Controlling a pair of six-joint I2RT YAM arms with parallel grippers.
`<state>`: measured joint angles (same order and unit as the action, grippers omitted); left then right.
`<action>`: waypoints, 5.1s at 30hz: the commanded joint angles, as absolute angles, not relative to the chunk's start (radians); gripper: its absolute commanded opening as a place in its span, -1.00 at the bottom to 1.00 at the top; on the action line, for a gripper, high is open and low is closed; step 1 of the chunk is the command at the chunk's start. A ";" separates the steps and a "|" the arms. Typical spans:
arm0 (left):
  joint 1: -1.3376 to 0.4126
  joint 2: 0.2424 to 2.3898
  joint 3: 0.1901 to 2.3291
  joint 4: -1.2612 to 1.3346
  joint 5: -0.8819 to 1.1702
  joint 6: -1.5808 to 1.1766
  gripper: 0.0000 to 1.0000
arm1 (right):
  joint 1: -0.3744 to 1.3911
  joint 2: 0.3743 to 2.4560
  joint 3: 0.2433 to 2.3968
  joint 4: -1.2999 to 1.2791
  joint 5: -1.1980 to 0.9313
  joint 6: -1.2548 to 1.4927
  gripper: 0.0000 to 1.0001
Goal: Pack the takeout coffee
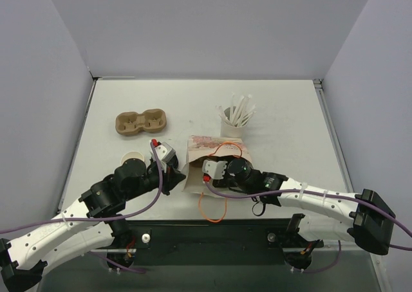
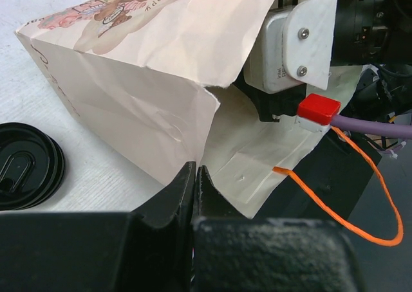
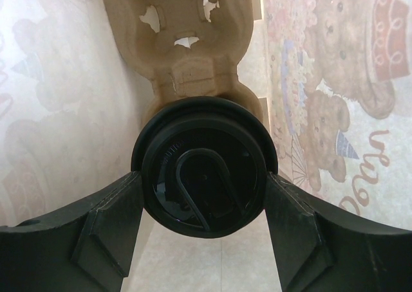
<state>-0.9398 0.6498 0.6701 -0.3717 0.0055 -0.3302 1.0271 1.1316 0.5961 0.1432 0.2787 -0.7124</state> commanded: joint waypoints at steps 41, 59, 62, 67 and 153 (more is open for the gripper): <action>-0.940 0.666 0.735 -0.364 0.023 -0.310 -1.00 | 0.946 1.227 0.719 -0.055 0.310 -0.551 0.30; -0.939 0.672 0.742 -0.359 0.017 -0.311 -1.00 | 0.890 1.278 0.710 -0.008 0.304 -0.528 0.33; -0.939 0.678 0.744 -0.356 0.014 -0.310 -1.00 | 0.884 1.270 0.719 -0.008 0.301 -0.534 0.40; -0.939 0.680 0.749 -0.359 0.009 -0.308 -1.00 | 0.885 1.255 0.771 -0.057 0.268 -0.537 0.66; -0.937 0.877 1.032 -0.584 -0.071 -0.328 -1.00 | 0.973 1.275 1.149 -0.529 0.360 -0.149 0.56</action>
